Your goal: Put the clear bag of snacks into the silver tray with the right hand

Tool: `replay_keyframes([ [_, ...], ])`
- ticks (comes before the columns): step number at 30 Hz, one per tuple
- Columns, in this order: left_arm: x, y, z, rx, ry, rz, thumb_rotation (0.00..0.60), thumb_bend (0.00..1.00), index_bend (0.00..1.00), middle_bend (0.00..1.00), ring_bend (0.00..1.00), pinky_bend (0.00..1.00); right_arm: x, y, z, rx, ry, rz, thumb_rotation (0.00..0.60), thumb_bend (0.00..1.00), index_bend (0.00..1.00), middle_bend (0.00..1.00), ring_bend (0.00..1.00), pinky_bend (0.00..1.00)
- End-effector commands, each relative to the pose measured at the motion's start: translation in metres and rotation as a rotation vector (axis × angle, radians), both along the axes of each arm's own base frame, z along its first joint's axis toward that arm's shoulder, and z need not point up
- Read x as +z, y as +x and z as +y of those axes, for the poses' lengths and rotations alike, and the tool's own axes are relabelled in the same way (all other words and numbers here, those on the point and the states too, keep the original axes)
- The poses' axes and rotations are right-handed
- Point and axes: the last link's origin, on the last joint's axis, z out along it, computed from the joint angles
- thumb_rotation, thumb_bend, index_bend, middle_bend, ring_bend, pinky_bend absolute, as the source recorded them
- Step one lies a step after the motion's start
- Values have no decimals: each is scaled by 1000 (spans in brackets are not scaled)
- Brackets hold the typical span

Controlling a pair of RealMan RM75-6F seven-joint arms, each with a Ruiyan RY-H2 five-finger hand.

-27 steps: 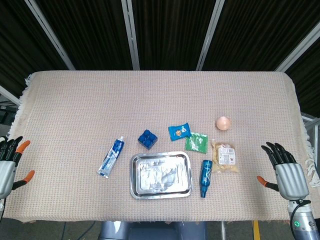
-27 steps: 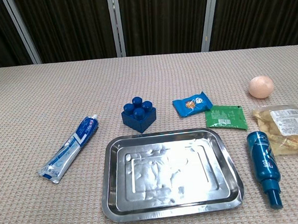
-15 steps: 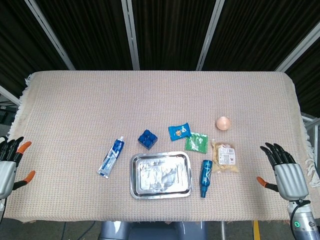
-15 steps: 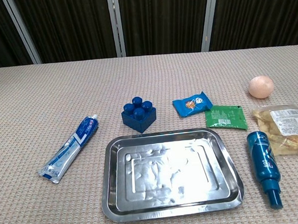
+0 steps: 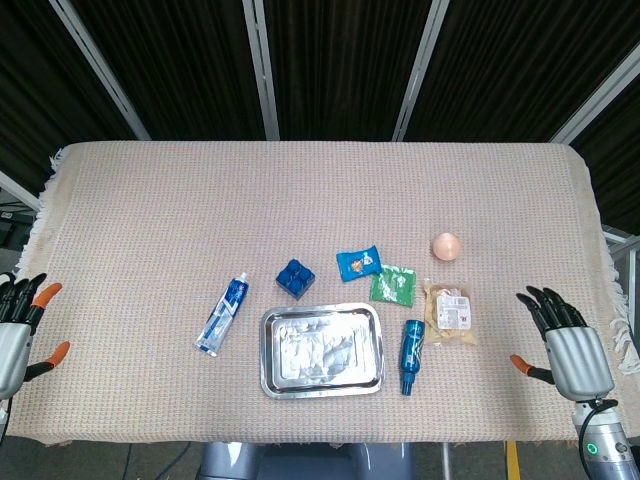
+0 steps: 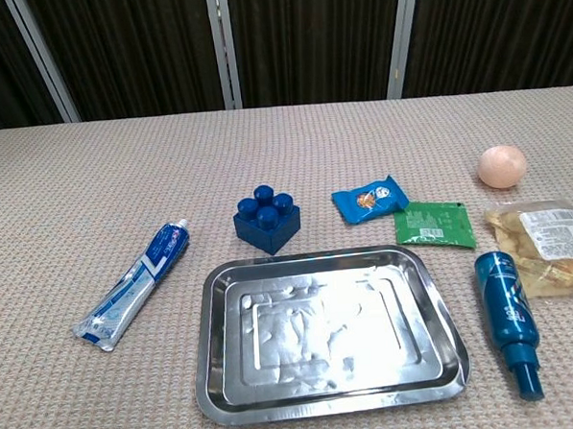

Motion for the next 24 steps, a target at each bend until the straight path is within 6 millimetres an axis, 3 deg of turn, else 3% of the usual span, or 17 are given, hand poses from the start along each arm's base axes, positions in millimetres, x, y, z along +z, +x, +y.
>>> replay_keyframes([
  [1, 0, 1, 0, -3, 1, 2, 600, 238, 153, 42, 46, 0, -2, 3, -3, 12, 22, 2, 600, 20, 139, 108, 94, 248],
  [10, 1, 1, 4, -9, -3, 10, 600, 237, 153, 42, 46, 0, -15, 34, -40, 99, 154, 4, 600, 20, 24, 49, 43, 246],
  [14, 2, 2, 5, -13, -1, 11, 600, 237, 152, 42, 46, 0, -25, 49, -62, 102, 254, 22, 600, 20, 0, 7, 4, 199],
  [19, 3, 0, 4, -6, -1, 10, 600, 237, 153, 42, 46, 0, -41, 58, -81, 64, 384, 48, 600, 5, 0, 0, 0, 98],
  [24, 4, -2, 4, -1, 1, 10, 600, 238, 153, 42, 46, 0, -58, 58, -94, 27, 468, 91, 600, 0, 0, 0, 0, 78],
])
